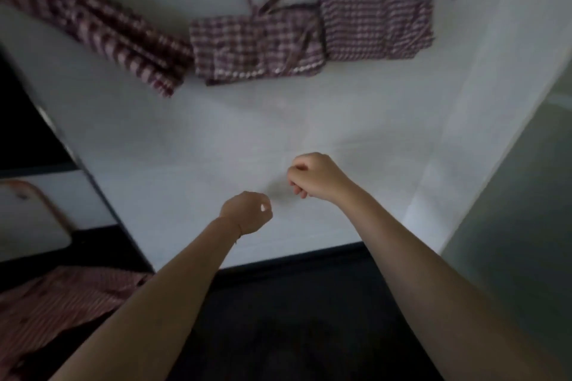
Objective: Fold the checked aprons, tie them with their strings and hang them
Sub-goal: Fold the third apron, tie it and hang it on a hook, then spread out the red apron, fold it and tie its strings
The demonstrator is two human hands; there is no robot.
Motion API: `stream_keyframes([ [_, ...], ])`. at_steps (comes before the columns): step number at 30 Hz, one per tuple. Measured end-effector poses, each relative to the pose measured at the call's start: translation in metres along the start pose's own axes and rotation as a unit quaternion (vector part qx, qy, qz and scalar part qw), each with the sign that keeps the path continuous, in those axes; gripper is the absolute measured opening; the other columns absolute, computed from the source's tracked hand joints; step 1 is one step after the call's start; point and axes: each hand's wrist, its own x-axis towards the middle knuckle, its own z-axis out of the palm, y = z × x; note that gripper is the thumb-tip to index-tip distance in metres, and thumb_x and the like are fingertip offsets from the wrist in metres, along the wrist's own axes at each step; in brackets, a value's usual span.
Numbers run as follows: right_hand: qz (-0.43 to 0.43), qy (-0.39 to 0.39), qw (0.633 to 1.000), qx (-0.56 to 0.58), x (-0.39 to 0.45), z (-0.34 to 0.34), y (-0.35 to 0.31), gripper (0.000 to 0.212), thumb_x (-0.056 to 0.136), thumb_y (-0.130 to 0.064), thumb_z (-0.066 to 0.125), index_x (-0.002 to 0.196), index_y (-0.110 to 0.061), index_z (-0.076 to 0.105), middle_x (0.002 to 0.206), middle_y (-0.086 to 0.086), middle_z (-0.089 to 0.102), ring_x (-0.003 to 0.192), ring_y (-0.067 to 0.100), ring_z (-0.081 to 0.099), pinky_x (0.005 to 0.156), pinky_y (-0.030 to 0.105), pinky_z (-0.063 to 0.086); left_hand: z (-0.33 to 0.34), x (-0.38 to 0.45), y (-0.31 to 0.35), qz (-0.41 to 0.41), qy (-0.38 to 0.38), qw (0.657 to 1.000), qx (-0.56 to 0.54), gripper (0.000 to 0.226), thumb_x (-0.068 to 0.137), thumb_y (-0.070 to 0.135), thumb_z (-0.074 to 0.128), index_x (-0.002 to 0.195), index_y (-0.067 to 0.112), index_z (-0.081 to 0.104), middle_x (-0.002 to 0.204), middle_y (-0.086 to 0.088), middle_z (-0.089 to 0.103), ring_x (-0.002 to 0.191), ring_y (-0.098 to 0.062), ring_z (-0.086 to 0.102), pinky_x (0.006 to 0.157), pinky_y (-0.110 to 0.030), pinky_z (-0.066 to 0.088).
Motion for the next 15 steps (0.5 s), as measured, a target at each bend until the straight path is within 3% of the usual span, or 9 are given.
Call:
stream_keyframes([
  [4, 0.029, -0.072, 0.996, -0.041, 0.015, 0.102, 0.007, 0.024, 0.084, -0.020, 0.046, 0.083, -0.003, 0.064, 0.078, 0.003, 0.071, 0.071, 0.021, 0.070, 0.073, 0.039, 0.058, 0.035, -0.035, -0.085, -0.053, 0.023, 0.997, -0.055, 0.022, 0.095, 0.035, 0.050, 0.109, 0.031, 0.066, 0.115, 0.003, 0.060, 0.105, -0.020, 0.059, 0.089, -0.032, 0.048],
  [9, 0.043, -0.164, 0.984, -0.051, 0.030, 0.264, -0.031, 0.025, 0.089, -0.022, 0.049, 0.090, -0.001, 0.063, 0.087, 0.014, 0.068, 0.080, 0.030, 0.068, 0.072, 0.040, 0.054, 0.062, -0.106, -0.234, -0.161, 0.086, 0.979, -0.088, 0.023, 0.094, 0.031, 0.049, 0.103, 0.021, 0.068, 0.112, -0.002, 0.059, 0.095, -0.022, 0.057, 0.076, -0.032, 0.044],
  [10, 0.049, -0.171, 0.982, -0.057, 0.029, 0.283, -0.033, 0.025, 0.090, -0.022, 0.050, 0.090, -0.001, 0.063, 0.087, 0.014, 0.067, 0.078, 0.029, 0.067, 0.072, 0.039, 0.053, 0.067, -0.118, -0.251, -0.183, 0.102, 0.973, -0.092, 0.025, 0.095, 0.030, 0.048, 0.107, 0.019, 0.067, 0.118, -0.004, 0.057, 0.099, -0.024, 0.055, 0.078, -0.035, 0.045],
  [12, 0.058, -0.211, 0.974, -0.058, 0.024, 0.350, -0.053, 0.023, 0.092, -0.022, 0.051, 0.091, -0.004, 0.065, 0.082, 0.009, 0.065, 0.071, 0.022, 0.062, 0.068, 0.035, 0.049, 0.079, -0.153, -0.318, -0.259, 0.097, 0.959, -0.055, 0.034, 0.094, 0.028, 0.048, 0.125, 0.018, 0.058, 0.136, -0.009, 0.046, 0.122, -0.030, 0.043, 0.098, -0.043, 0.041],
  [15, 0.080, -0.252, 0.963, -0.047, 0.012, 0.434, -0.075, 0.017, 0.094, -0.022, 0.053, 0.095, -0.014, 0.067, 0.089, 0.002, 0.067, 0.080, 0.019, 0.064, 0.070, 0.032, 0.051, 0.098, -0.195, -0.412, -0.350, 0.016, 0.937, 0.004, 0.069, 0.089, 0.025, 0.051, 0.152, 0.022, 0.023, 0.161, -0.016, 0.008, 0.147, -0.039, 0.005, 0.117, -0.054, 0.015],
])
